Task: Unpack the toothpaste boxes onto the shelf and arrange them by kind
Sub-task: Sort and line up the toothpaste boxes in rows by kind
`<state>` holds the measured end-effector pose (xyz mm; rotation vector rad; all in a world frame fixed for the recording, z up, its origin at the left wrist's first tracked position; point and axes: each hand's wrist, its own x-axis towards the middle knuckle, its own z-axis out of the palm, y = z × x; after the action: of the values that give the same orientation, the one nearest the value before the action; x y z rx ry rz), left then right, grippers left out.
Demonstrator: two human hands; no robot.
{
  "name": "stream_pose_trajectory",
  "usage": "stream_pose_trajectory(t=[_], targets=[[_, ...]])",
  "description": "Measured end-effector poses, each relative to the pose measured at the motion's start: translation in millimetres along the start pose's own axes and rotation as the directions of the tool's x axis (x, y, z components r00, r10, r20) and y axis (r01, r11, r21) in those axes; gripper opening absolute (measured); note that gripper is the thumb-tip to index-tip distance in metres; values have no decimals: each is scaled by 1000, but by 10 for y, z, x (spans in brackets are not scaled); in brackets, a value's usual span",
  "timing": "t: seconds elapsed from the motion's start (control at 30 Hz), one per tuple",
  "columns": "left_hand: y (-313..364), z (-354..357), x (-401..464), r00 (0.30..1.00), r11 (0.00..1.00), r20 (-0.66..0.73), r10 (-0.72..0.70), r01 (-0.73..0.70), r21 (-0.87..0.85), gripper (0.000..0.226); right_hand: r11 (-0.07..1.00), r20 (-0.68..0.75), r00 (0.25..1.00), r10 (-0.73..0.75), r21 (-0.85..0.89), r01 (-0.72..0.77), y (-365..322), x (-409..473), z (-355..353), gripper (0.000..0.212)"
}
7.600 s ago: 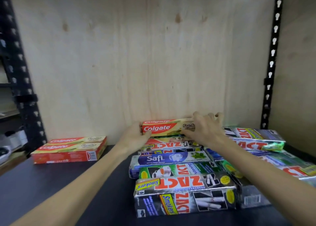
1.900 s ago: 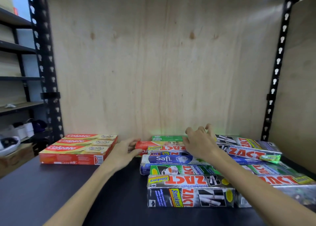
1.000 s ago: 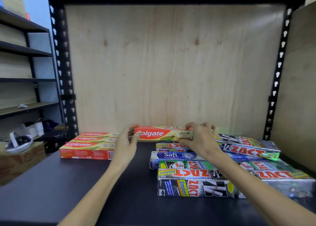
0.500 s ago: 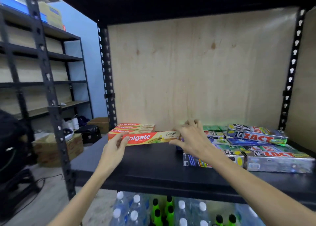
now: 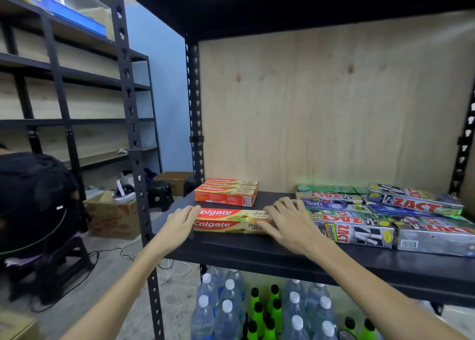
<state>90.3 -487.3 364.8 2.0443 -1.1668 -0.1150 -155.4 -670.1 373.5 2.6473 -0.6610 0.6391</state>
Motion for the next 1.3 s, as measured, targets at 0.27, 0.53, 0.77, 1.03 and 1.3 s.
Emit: stream_pose_trajectory(t=[0.27, 0.53, 0.77, 1.03, 1.3], targets=[[-110, -87, 65, 999, 959, 36, 7, 3, -282, 35, 833, 111, 980, 164, 517, -198, -102, 26, 226, 57], [76, 87, 249, 966, 975, -191, -172, 140, -171, 41, 577, 224, 925, 308, 729, -369, -195, 264, 241, 35], [0, 223, 458, 887, 961, -375, -268, 221, -166, 53, 636, 158, 950, 270, 711, -300, -240, 211, 289, 59], [-207, -54, 550, 993, 982, -6, -115, 113, -150, 71, 651, 130, 951, 280, 703, -287, -365, 537, 416, 59], [-409, 44, 1079, 986, 987, -94, -134, 124, -105, 56, 558, 176, 910, 375, 741, -374, -400, 993, 744, 79]])
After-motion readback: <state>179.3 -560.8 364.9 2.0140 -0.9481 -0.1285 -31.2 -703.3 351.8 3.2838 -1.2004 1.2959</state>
